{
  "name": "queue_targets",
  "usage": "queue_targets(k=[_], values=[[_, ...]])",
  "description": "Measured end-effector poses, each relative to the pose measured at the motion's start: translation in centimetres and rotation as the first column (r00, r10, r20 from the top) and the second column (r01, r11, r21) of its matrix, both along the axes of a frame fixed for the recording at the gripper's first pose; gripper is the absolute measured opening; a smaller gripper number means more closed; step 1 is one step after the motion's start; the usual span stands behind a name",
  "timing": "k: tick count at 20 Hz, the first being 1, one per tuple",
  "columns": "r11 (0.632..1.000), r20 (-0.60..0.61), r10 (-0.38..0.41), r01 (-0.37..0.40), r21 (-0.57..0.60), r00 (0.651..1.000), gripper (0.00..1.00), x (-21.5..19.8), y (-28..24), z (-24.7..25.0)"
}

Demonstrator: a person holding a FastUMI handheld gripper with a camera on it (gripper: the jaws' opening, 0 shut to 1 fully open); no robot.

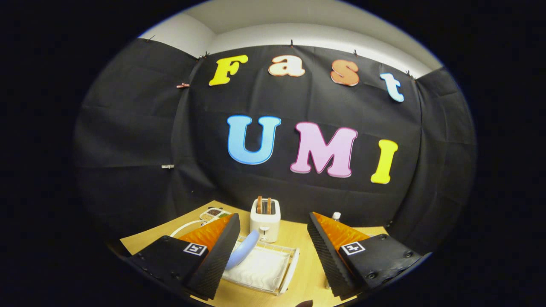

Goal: Take the plate from the dish rack, then take the spoon from the basket and place it into the plate.

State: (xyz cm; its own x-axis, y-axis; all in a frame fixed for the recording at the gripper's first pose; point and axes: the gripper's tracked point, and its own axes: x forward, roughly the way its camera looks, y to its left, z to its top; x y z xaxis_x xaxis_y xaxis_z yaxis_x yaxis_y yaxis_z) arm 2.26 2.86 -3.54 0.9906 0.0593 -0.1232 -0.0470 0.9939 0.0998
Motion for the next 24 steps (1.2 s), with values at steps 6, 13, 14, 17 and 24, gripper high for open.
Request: queue_targets(k=[6, 13, 14, 17, 24], values=[[0.984, -0.331, 0.065, -0.005, 0.181, 0.941, 0.98, 4.3, 4.7, -8.3], [0.979, -0.593, -0.026, 0.139, 0.146, 0.805, 0.88, 9.6, 7.0, -18.0], [0.977, -0.615, -0.032, 0.154, 0.146, 0.788, 0.86, 10.1, 7.4, -19.0], [0.975, -0.667, -0.077, 0.197, 0.107, 0.741, 0.79, 11.1, 7.9, -21.5], [0.961, -0.734, -0.168, 0.275, 0.026, 0.658, 0.38, 11.7, 7.9, -24.3]])
